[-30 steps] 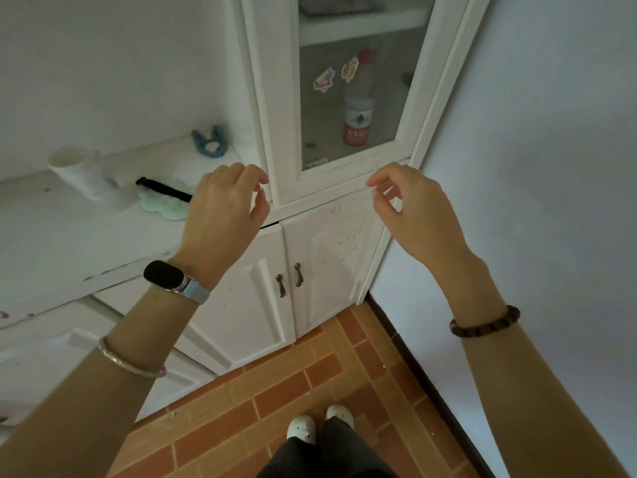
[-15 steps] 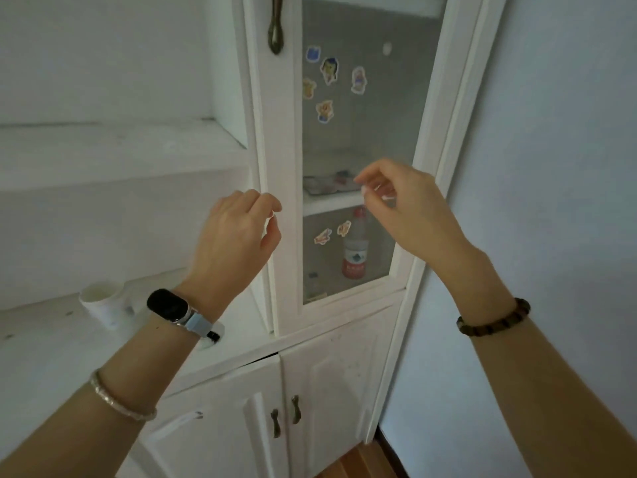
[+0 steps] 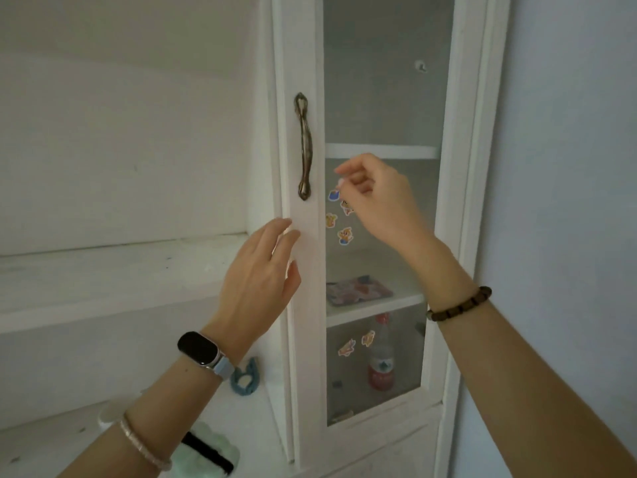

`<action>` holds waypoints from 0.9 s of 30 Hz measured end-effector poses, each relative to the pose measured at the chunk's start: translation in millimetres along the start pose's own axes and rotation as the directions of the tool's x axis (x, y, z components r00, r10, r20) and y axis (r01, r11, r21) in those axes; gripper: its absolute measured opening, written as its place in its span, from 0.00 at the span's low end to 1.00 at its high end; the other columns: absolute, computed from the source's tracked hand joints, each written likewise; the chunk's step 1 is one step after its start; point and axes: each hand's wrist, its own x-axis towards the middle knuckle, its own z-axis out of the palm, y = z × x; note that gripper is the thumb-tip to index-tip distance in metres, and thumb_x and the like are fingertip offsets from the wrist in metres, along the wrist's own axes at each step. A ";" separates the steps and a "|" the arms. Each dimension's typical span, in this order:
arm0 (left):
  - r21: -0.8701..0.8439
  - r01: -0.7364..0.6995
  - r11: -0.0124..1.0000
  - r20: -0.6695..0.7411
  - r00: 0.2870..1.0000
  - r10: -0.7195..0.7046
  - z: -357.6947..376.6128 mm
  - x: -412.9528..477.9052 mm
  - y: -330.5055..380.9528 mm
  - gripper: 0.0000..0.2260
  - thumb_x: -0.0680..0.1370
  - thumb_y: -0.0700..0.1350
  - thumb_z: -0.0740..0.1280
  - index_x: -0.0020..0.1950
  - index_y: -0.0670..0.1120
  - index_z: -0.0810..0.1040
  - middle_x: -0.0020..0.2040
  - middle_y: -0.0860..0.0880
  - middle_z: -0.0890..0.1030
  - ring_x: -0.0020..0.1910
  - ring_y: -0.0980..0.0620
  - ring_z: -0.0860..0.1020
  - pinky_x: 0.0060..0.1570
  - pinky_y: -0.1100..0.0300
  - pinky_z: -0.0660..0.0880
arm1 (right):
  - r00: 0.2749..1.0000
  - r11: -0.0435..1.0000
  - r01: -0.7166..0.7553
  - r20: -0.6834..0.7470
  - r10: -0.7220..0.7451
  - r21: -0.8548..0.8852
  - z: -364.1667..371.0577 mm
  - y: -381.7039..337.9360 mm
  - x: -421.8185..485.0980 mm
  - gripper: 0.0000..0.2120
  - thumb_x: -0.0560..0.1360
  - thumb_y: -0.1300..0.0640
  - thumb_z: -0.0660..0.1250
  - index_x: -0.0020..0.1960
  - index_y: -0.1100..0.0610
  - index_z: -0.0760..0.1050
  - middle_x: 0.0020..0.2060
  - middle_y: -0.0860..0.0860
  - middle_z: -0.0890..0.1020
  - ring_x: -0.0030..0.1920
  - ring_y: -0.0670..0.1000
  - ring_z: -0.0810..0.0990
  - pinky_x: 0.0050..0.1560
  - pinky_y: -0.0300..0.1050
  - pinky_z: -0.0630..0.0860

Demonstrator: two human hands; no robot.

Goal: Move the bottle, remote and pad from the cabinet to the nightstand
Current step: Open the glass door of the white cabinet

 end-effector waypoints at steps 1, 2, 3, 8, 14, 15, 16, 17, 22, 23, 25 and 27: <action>0.014 0.004 1.000 0.013 1.000 -0.004 0.7 1.6 -1.5 0.19 0.75 0.39 0.66 0.65 0.38 0.71 0.67 0.40 0.71 0.65 0.43 0.70 0.67 0.52 0.67 | 1.000 1.000 0.000 -0.003 0.000 0.017 2.8 -4.1 6.9 0.08 0.76 0.59 0.64 0.54 0.53 0.77 0.43 0.46 0.81 0.40 0.42 0.79 0.40 0.28 0.74; 0.027 0.003 1.000 0.030 1.000 -0.004 1.8 2.5 -3.0 0.21 0.76 0.40 0.65 0.68 0.37 0.69 0.69 0.40 0.70 0.67 0.43 0.69 0.68 0.51 0.66 | 1.000 1.000 -0.001 0.002 0.001 0.027 6.1 -7.2 13.4 0.10 0.76 0.59 0.64 0.56 0.53 0.77 0.44 0.46 0.80 0.41 0.42 0.79 0.40 0.27 0.74; 0.042 -0.001 0.999 0.052 0.999 -0.002 3.2 2.8 -4.4 0.23 0.76 0.41 0.65 0.69 0.37 0.67 0.70 0.39 0.68 0.69 0.43 0.68 0.69 0.49 0.65 | 1.000 0.999 -0.002 0.008 0.002 0.032 9.8 -9.7 19.3 0.11 0.76 0.59 0.63 0.58 0.53 0.77 0.44 0.46 0.80 0.40 0.41 0.78 0.40 0.26 0.73; 0.132 -0.014 0.991 0.150 0.989 -0.006 10.4 -1.0 -11.2 0.27 0.78 0.46 0.61 0.75 0.38 0.59 0.75 0.42 0.62 0.73 0.47 0.61 0.72 0.48 0.61 | 1.000 0.998 -0.009 0.006 0.009 0.068 27.3 -18.1 39.6 0.13 0.76 0.57 0.66 0.60 0.56 0.77 0.44 0.47 0.80 0.43 0.44 0.80 0.44 0.31 0.74; 0.178 -0.026 0.984 0.222 0.975 -0.014 14.7 -7.5 -15.8 0.30 0.78 0.49 0.61 0.76 0.40 0.54 0.77 0.44 0.54 0.76 0.48 0.55 0.71 0.46 0.61 | 0.999 0.996 -0.025 -0.020 0.027 0.082 36.5 -20.9 48.1 0.11 0.76 0.57 0.68 0.57 0.57 0.76 0.38 0.44 0.78 0.41 0.44 0.79 0.45 0.33 0.75; 0.187 -0.028 0.982 0.231 0.973 -0.016 14.8 -7.4 -16.5 0.30 0.78 0.49 0.60 0.76 0.40 0.53 0.77 0.44 0.53 0.76 0.48 0.55 0.71 0.46 0.61 | 0.999 0.997 -0.028 -0.023 0.029 0.070 37.1 -21.3 49.1 0.10 0.76 0.57 0.68 0.56 0.57 0.75 0.38 0.44 0.78 0.41 0.44 0.78 0.44 0.33 0.75; 0.196 -0.031 0.980 0.238 0.971 -0.017 14.4 -7.2 -16.9 0.31 0.79 0.50 0.60 0.76 0.40 0.53 0.78 0.44 0.53 0.76 0.48 0.54 0.71 0.45 0.61 | 0.999 0.998 -0.027 -0.028 0.028 0.051 37.6 -22.7 49.6 0.10 0.76 0.57 0.68 0.55 0.58 0.75 0.37 0.45 0.77 0.41 0.44 0.77 0.43 0.33 0.74; 0.202 -0.034 0.979 0.244 0.970 -0.017 14.4 -6.8 -17.5 0.30 0.79 0.50 0.60 0.77 0.40 0.53 0.78 0.44 0.53 0.76 0.48 0.53 0.71 0.45 0.61 | 0.999 0.999 -0.026 -0.035 0.027 0.033 38.6 -23.8 50.5 0.09 0.76 0.57 0.68 0.54 0.58 0.75 0.37 0.45 0.76 0.40 0.45 0.77 0.43 0.34 0.74; 0.187 -0.041 0.982 0.247 0.969 -0.007 15.0 -8.0 -17.6 0.30 0.79 0.50 0.59 0.77 0.40 0.52 0.78 0.44 0.52 0.76 0.47 0.53 0.71 0.44 0.61 | 0.997 0.998 -0.022 -0.077 0.018 -0.053 42.2 -29.9 50.4 0.10 0.76 0.55 0.67 0.50 0.62 0.75 0.38 0.51 0.80 0.43 0.53 0.81 0.47 0.49 0.78; 0.183 -0.043 0.982 0.248 0.969 -0.004 15.1 -8.4 -17.3 0.30 0.79 0.49 0.59 0.76 0.40 0.52 0.78 0.43 0.52 0.76 0.47 0.53 0.71 0.44 0.61 | 0.996 0.997 -0.022 -0.083 0.016 -0.072 42.6 -31.0 49.7 0.10 0.77 0.55 0.66 0.50 0.62 0.75 0.39 0.53 0.81 0.43 0.53 0.81 0.48 0.51 0.78; 0.176 -0.045 0.983 0.254 0.967 -0.001 14.3 -9.2 -16.7 0.30 0.79 0.49 0.59 0.76 0.40 0.52 0.78 0.43 0.51 0.76 0.47 0.53 0.71 0.43 0.61 | 0.996 0.994 -0.023 -0.084 0.014 -0.102 42.5 -33.9 48.0 0.10 0.77 0.56 0.66 0.50 0.63 0.74 0.40 0.56 0.81 0.43 0.54 0.80 0.48 0.52 0.77; 0.171 -0.044 0.984 0.260 0.965 -0.002 12.9 -9.3 -16.8 0.30 0.79 0.50 0.58 0.76 0.40 0.51 0.78 0.43 0.51 0.76 0.47 0.52 0.71 0.43 0.61 | 0.997 0.991 -0.024 -0.073 0.015 -0.129 42.5 -37.1 47.5 0.10 0.78 0.56 0.65 0.51 0.64 0.74 0.41 0.57 0.81 0.42 0.55 0.79 0.47 0.52 0.77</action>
